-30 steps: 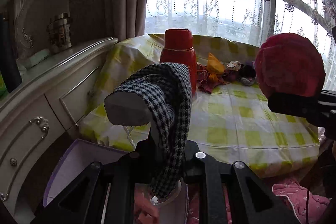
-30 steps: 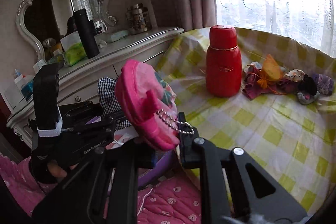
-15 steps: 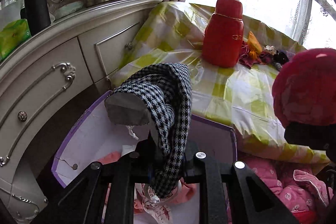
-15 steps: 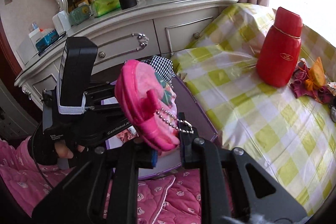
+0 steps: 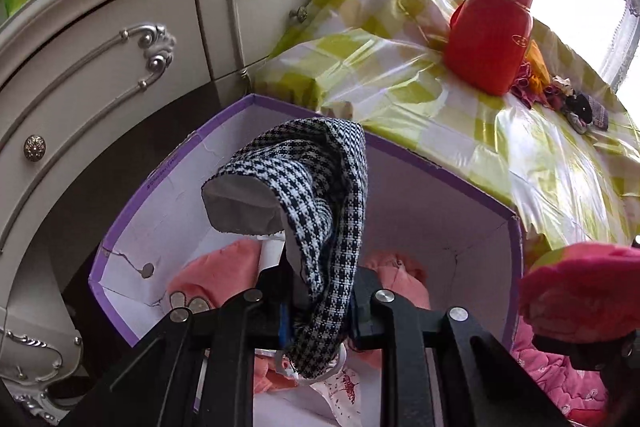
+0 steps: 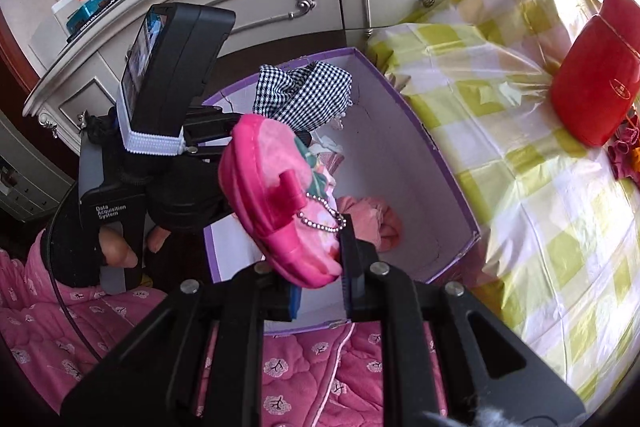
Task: Organize soft objects
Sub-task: 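Open both grippers to drop the pouch and purse into the box, then move both grippers back over the remaining items on the table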
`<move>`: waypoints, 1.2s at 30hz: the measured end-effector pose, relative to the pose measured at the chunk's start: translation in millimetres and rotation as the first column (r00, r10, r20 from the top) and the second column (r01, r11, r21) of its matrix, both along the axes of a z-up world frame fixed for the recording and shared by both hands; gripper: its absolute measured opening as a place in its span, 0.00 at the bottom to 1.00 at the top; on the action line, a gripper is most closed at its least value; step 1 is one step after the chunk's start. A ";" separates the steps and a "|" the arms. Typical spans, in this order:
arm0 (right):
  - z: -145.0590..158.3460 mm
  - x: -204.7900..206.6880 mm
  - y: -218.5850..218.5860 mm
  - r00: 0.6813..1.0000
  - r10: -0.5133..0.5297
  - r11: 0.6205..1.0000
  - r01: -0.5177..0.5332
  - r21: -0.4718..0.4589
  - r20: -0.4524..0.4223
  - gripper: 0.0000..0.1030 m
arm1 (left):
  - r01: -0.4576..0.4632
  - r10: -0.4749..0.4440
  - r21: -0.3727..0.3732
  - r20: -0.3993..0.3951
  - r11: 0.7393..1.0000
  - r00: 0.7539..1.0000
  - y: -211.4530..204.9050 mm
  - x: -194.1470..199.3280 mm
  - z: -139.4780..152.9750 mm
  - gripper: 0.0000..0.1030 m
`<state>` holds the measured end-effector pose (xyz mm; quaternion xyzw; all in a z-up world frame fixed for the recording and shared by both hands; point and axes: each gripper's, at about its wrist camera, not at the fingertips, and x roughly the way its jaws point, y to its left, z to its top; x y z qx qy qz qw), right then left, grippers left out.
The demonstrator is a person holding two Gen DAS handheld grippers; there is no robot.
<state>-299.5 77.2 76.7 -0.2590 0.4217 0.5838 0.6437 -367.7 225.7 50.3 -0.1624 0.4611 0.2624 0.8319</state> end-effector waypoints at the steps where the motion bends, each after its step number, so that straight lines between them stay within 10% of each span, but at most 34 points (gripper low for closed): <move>1: -2.9 0.7 3.2 1.000 0.006 1.000 -0.006 -0.007 -0.016 0.19 | -0.017 0.017 -0.005 -0.014 1.000 1.000 4.6 -0.9 -3.4 0.26; 6: -17.1 8.2 13.1 0.996 -0.022 0.999 0.019 -0.030 -0.085 0.51 | -0.104 0.104 0.009 -0.075 0.995 0.992 22.7 -6.5 -14.8 0.68; 19: -19.2 85.0 -44.4 0.950 -0.251 0.965 0.262 0.034 -0.187 0.60 | -0.046 0.069 0.114 -0.206 0.992 0.976 7.9 15.3 -28.3 0.76; 24: -31.8 143.3 -106.5 0.864 -0.425 0.886 0.458 0.071 -0.269 0.60 | 0.135 -0.125 0.062 -0.152 0.989 0.980 -36.9 64.4 -21.5 0.76; 29: -32.6 196.6 -181.8 0.747 -0.605 0.744 0.653 0.138 -0.275 0.60 | 0.358 -0.360 -0.039 -0.061 0.933 0.931 -98.0 141.9 -21.0 0.76; 36: -40.7 256.5 -259.9 0.618 -0.761 0.596 0.786 0.161 -0.198 0.61 | 0.501 -0.503 0.162 -0.034 0.850 0.864 -179.6 272.7 -28.8 0.76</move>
